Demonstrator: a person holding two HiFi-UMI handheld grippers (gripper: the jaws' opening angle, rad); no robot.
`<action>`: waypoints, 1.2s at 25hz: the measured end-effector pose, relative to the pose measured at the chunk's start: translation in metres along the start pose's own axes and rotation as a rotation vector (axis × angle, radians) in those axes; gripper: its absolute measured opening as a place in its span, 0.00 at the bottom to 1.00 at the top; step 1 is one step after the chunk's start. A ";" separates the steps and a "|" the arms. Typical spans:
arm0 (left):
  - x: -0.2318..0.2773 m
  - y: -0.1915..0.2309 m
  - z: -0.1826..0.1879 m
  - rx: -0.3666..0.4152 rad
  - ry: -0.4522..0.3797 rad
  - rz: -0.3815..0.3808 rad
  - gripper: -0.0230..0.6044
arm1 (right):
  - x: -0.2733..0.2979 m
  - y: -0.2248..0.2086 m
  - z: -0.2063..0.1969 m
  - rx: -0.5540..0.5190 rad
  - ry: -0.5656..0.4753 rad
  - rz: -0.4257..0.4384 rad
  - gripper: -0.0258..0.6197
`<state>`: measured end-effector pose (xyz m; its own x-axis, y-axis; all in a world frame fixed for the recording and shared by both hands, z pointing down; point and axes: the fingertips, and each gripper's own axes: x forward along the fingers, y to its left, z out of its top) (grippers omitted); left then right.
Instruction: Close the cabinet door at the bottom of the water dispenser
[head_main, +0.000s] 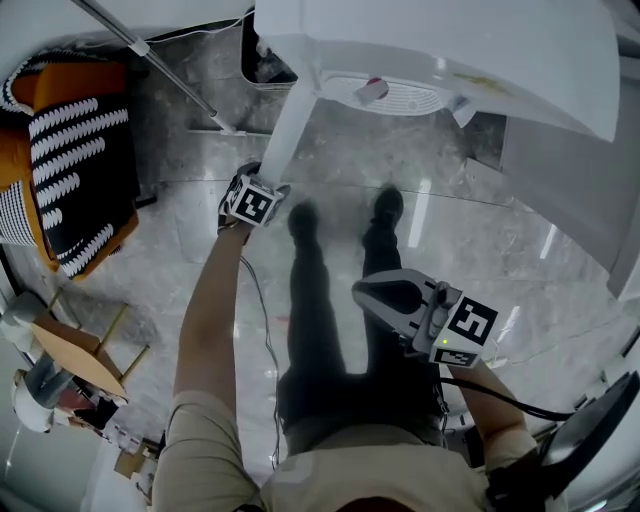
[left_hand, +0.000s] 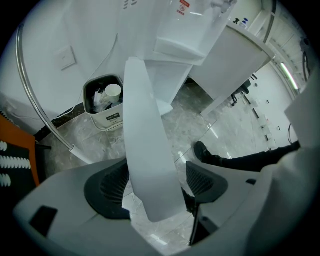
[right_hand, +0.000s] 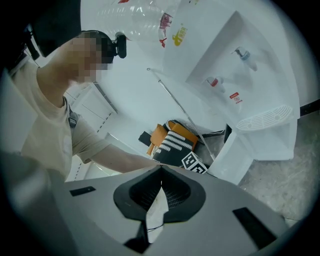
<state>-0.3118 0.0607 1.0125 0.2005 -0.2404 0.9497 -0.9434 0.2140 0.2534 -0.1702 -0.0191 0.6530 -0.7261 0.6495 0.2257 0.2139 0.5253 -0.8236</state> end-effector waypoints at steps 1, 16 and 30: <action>0.002 -0.002 0.001 -0.003 -0.001 -0.003 0.53 | -0.003 -0.001 0.001 -0.001 -0.006 -0.005 0.06; 0.015 -0.063 0.028 -0.043 -0.040 -0.126 0.56 | -0.026 -0.012 -0.005 0.013 -0.057 -0.049 0.06; 0.024 -0.121 0.063 -0.140 -0.053 -0.283 0.61 | -0.057 -0.023 -0.004 0.030 -0.106 -0.071 0.06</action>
<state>-0.2093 -0.0306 0.9933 0.4320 -0.3572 0.8281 -0.8061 0.2588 0.5322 -0.1312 -0.0659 0.6610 -0.8040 0.5489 0.2289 0.1413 0.5502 -0.8230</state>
